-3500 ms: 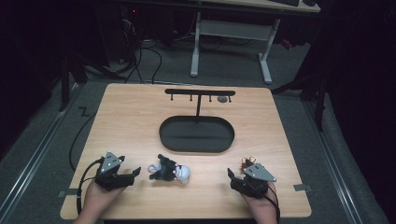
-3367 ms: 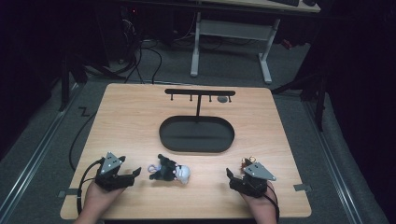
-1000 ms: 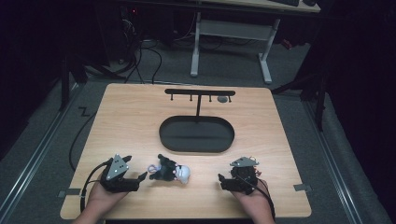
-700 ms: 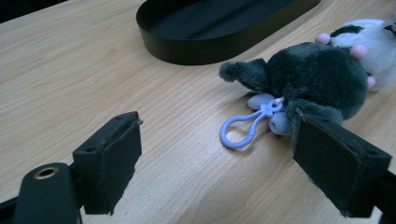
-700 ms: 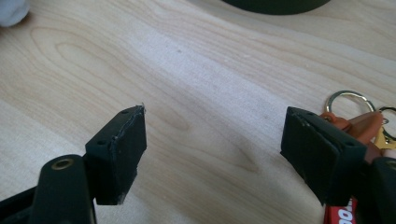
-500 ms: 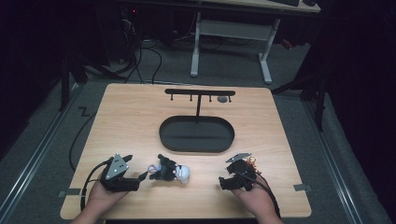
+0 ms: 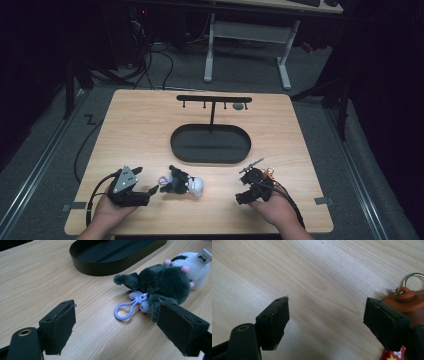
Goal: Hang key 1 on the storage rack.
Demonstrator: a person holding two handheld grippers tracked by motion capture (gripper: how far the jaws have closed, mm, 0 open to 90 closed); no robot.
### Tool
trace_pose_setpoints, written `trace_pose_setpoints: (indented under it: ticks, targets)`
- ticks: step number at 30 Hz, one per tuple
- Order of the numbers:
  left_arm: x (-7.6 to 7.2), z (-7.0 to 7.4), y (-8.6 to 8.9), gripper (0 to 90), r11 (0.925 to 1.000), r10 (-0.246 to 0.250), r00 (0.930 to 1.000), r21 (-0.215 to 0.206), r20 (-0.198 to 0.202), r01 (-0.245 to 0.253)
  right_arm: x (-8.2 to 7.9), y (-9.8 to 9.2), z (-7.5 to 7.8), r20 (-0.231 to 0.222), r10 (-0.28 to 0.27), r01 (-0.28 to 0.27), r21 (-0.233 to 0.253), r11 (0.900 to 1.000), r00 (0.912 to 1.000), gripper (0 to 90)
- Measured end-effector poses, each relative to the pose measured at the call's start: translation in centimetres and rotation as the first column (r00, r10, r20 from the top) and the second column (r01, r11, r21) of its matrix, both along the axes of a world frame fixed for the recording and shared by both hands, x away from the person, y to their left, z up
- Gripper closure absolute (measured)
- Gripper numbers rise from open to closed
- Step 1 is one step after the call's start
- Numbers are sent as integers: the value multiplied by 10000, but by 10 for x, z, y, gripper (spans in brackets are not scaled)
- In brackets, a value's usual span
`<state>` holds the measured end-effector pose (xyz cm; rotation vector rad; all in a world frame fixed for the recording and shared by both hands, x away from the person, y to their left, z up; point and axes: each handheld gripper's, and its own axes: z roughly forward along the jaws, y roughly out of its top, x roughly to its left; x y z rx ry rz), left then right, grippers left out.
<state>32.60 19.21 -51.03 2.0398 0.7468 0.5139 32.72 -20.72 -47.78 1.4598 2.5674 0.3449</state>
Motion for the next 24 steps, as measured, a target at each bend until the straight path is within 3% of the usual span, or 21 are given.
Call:
trace_pose_setpoints:
  ticks: [14,16,18,24]
  targets:
    - [1,-2,1,156,10000,22,10000,85,-83,-22,-7,-28,18,-855,-84,71,-156,9999,9963,204]
    - [1,-3,1,155,9999,5,9999,118,-106,-4,-7,-32,18,-843,72,-86,-168,9998,9964,204]
    - [1,-3,1,156,9999,-29,9999,160,-138,31,-9,-34,21,-965,-253,245,-93,9997,9950,204]
    - [1,-3,0,156,9997,-86,9998,217,-161,90,-9,-44,26,-900,-87,76,-126,9999,9959,208]
